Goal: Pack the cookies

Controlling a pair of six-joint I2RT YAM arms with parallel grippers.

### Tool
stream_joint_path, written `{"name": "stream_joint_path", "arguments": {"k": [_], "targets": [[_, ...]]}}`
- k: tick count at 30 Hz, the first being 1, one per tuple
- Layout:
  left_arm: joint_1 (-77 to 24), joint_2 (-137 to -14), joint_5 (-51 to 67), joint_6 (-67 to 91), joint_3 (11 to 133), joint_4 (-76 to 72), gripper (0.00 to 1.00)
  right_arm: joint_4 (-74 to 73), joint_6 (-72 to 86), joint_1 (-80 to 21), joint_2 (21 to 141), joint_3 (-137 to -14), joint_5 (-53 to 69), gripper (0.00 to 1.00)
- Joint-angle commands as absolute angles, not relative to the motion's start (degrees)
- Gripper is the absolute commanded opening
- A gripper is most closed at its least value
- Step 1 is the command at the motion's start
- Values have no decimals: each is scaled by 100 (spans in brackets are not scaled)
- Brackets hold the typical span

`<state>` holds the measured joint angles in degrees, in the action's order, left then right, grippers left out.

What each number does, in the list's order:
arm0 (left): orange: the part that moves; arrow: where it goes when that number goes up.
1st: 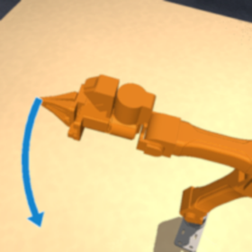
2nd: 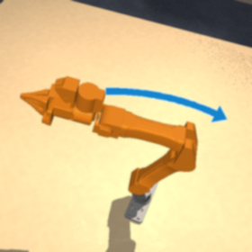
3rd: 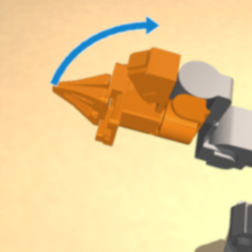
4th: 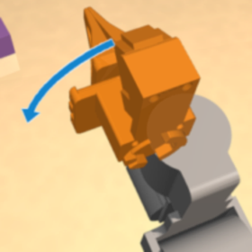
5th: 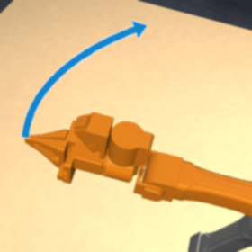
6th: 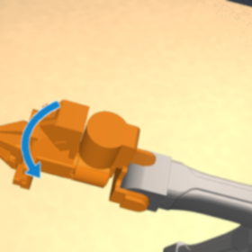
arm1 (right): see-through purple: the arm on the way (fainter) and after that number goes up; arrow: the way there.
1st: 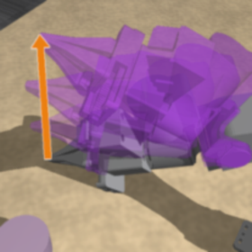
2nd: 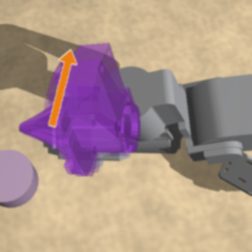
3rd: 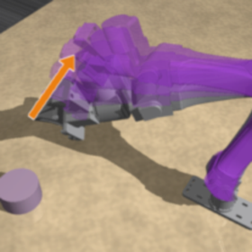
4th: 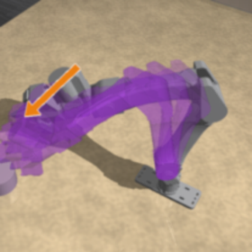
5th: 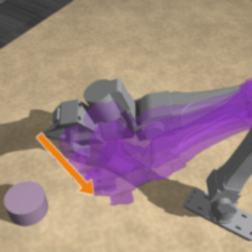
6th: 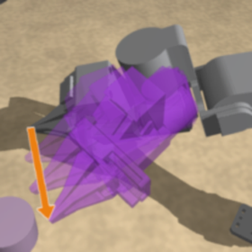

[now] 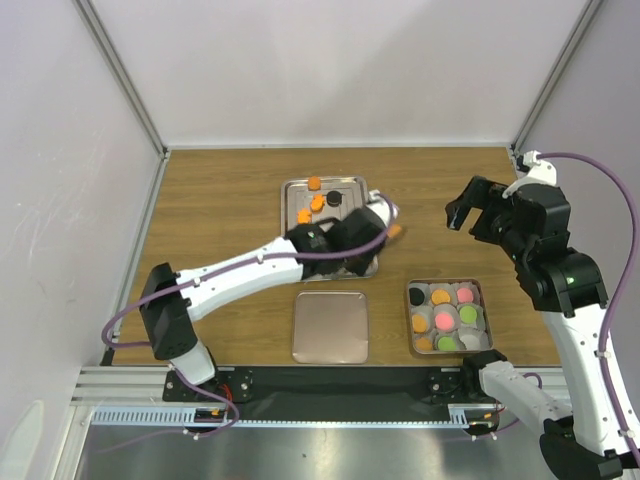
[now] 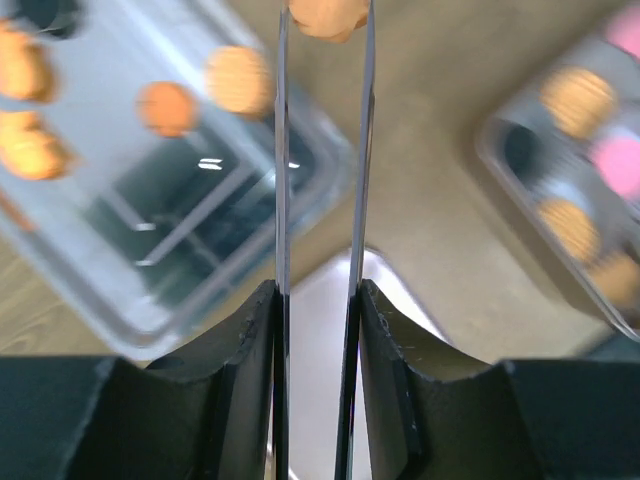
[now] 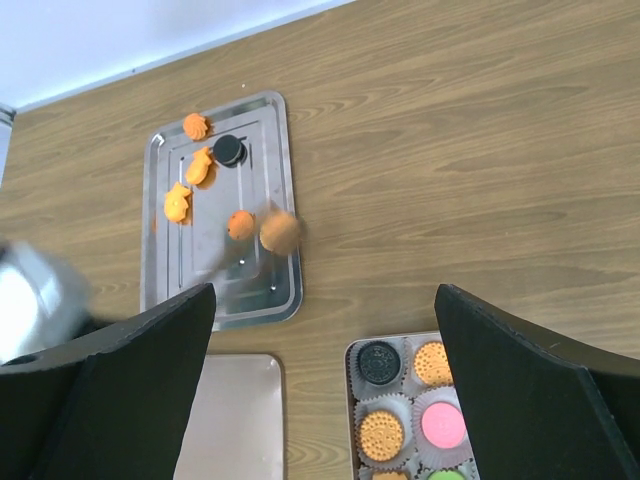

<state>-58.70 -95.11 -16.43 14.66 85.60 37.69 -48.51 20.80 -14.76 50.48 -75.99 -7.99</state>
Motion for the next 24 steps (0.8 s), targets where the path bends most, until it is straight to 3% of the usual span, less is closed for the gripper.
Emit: {"name": "stream_joint_path", "arguments": {"k": [1, 9, 24], "targets": [[-6589, -9202, -1626, 1565, 8560, 3753, 37, -4886, 2180, -1477, 5071, -7971, -932, 100], [-7514, -9246, -1187, 1371, 8534, 3551, 37, -5273, 2171, -1477, 5247, -8358, -1160, 100], [-8024, -9904, -659, 923, 8815, 3138, 37, -5713, 2145, -1468, 5388, -9044, -1213, 100]]}}
